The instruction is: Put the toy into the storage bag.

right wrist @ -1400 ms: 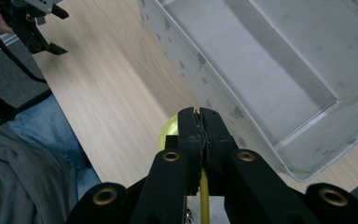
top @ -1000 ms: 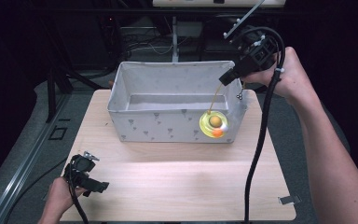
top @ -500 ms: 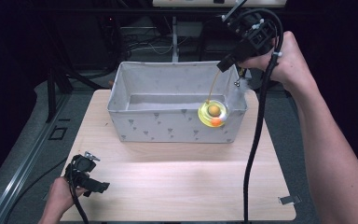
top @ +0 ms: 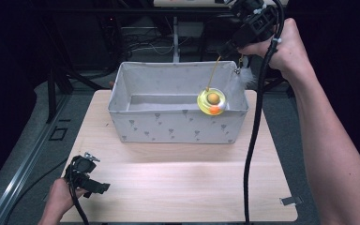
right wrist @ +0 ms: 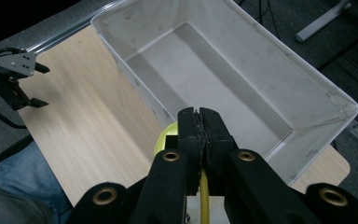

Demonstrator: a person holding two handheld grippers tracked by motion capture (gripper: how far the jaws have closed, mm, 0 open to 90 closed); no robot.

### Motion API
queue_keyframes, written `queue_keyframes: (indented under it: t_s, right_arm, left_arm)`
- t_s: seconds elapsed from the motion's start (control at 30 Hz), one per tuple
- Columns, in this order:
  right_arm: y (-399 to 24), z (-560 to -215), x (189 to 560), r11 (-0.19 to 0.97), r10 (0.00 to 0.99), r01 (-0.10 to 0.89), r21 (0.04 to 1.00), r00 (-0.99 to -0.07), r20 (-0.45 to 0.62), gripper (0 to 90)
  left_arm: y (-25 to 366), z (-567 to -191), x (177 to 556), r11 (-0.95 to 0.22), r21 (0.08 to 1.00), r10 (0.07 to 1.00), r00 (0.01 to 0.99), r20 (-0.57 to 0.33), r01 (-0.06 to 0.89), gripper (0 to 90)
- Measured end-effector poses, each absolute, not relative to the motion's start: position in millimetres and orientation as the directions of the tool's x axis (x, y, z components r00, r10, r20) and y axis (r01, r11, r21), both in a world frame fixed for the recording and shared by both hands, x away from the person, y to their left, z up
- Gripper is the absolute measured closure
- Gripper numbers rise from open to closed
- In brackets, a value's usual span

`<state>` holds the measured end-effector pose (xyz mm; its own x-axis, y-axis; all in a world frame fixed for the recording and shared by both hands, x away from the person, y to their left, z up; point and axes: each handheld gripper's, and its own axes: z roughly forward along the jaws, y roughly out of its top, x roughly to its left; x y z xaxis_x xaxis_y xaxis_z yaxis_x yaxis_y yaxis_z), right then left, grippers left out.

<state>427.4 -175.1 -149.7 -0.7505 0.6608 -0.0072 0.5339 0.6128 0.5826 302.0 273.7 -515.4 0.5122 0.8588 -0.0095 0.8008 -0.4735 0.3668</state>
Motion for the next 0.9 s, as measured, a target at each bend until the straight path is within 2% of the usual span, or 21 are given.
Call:
queue_keyframes:
  t_s: [0.9]
  right_arm:
    - [-183.8,-164.2,472.8,0.535,0.727,0.568,0.626,-0.687,0.002,88.3]
  left_arm:
    - [274.0,-514.3,303.7,-0.479,0.369,0.856,0.518,-0.008,0.797,0.0]
